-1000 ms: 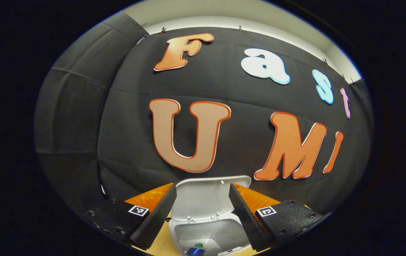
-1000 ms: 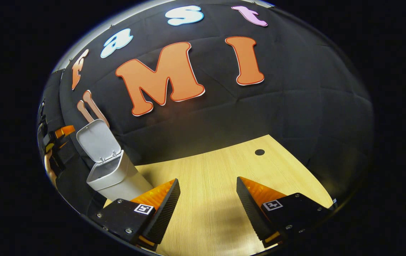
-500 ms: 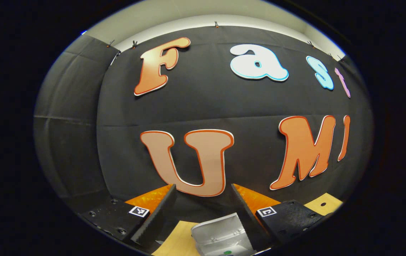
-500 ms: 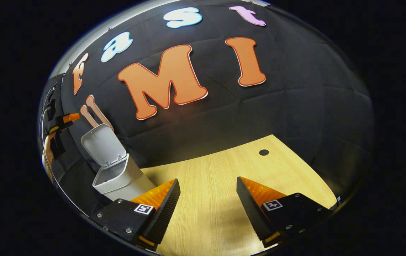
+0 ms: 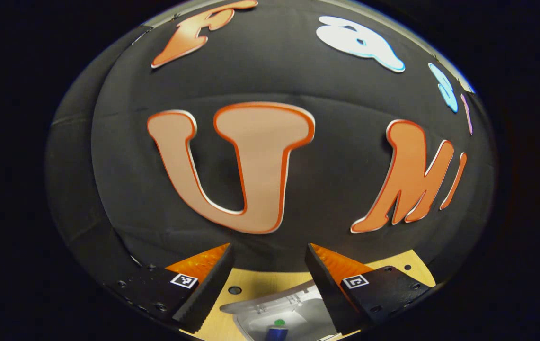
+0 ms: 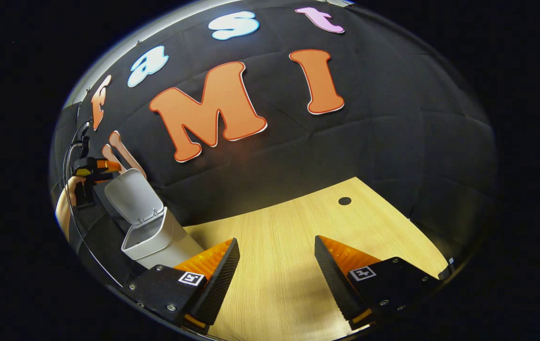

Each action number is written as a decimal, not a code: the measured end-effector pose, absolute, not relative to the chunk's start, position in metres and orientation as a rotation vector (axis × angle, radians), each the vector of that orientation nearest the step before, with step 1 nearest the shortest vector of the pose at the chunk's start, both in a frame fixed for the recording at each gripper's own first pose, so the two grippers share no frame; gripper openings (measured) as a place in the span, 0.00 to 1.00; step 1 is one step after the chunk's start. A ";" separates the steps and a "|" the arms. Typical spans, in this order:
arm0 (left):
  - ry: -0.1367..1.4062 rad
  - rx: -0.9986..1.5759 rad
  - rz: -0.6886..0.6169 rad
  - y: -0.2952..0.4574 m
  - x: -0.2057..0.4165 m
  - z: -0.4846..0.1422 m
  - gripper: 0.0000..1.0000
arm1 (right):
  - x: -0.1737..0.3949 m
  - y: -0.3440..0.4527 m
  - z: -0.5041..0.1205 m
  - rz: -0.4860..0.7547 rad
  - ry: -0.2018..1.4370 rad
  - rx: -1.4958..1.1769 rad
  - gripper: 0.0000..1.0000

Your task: Press the lid of the desktop garbage bin to open it, pick up the crumpled paper on the desktop and throw it into the bin, then pick up the pop can on the desktop and drop it into the bin, and finally close the garbage bin lid.

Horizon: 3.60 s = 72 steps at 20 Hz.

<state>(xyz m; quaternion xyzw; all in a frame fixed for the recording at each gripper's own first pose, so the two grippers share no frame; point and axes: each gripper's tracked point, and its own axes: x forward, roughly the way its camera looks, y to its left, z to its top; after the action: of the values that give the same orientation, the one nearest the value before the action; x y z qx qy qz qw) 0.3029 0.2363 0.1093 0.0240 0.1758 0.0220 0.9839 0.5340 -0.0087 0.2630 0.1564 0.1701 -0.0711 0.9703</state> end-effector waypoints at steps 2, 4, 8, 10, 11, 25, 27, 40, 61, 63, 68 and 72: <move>0.373 0.025 0.027 0.234 0.299 0.097 0.94 | 0.535 -0.009 0.260 -0.144 0.352 0.316 0.95; 0.386 0.060 0.017 0.234 0.294 0.090 0.95 | 0.536 -0.005 0.259 -0.133 0.358 0.311 0.95; 0.429 0.125 -0.023 0.227 0.272 0.077 0.94 | 0.538 0.002 0.259 -0.105 0.369 0.320 0.95; 0.464 0.129 -0.048 0.221 0.260 0.062 0.94 | 0.538 0.007 0.259 -0.087 0.372 0.313 0.95; 0.481 0.139 -0.054 0.220 0.255 0.054 0.94 | 0.539 0.010 0.259 -0.079 0.375 0.307 0.95; 0.645 0.201 -0.100 0.197 0.190 -0.061 0.95 | 0.526 0.015 0.252 -0.017 0.416 0.261 0.95; 0.659 0.249 -0.099 0.195 0.183 -0.071 0.95 | 0.526 0.013 0.250 -0.016 0.422 0.263 0.95; 0.689 0.305 -0.077 0.198 0.172 -0.093 0.94 | 0.525 0.019 0.238 0.012 0.462 0.250 0.95; 0.369 0.124 -0.237 0.114 0.137 0.011 0.94 | 0.516 0.023 0.311 0.034 0.315 0.242 0.95; 0.264 0.075 -0.247 0.100 0.122 0.033 0.93 | 0.512 0.021 0.322 0.026 0.277 0.216 0.95; 0.124 0.132 -0.181 0.103 0.097 0.047 0.93 | 0.503 0.022 0.336 0.015 0.205 0.168 0.95; 0.100 0.117 -0.163 0.106 0.072 0.029 0.93 | 0.495 0.025 0.331 0.012 0.173 0.160 0.95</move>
<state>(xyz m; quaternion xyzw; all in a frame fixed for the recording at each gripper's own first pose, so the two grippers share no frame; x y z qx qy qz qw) 0.0718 0.1057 0.0287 0.0585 0.0498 -0.0812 0.9937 0.4955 0.0254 0.3310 0.0801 0.0862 0.0062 0.9930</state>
